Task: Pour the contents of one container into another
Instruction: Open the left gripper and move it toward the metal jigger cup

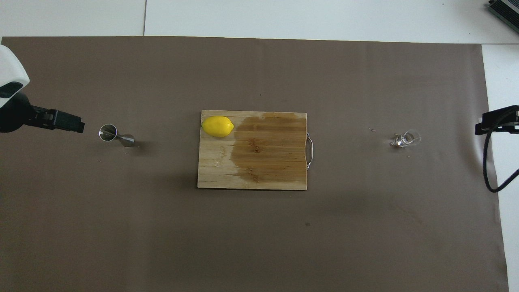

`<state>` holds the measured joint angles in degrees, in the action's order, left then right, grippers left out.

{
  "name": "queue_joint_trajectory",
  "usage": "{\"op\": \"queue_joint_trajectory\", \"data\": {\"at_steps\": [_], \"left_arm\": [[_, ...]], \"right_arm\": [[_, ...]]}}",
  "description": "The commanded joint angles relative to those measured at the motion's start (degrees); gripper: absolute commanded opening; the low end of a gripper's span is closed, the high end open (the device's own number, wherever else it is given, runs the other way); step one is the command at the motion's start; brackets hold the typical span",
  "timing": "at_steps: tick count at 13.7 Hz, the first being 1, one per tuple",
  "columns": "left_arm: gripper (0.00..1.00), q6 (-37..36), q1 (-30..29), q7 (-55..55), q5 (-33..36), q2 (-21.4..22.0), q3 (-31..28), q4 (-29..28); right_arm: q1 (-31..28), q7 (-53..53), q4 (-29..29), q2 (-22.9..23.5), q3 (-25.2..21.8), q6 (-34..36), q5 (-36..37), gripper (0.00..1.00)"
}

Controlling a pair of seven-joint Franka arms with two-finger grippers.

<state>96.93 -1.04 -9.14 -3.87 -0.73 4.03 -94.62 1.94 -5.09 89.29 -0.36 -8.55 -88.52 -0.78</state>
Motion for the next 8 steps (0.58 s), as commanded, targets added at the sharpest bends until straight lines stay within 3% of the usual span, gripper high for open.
{"op": "queue_joint_trajectory", "data": {"at_steps": [1, 8], "left_arm": [[1.0, 0.45, 0.07, 0.09, 0.97, 1.69, -0.08, -1.98], [1.0, -3.06, -0.1, 1.66, 0.62, 2.13, -0.16, -1.89]], "right_arm": [[-0.27, -0.8, 1.85, -1.49, 0.29, -1.04, -1.24, 1.0], [-0.44, 0.15, 1.5, -1.4, 0.2, -1.48, -0.9, 1.0]]}}
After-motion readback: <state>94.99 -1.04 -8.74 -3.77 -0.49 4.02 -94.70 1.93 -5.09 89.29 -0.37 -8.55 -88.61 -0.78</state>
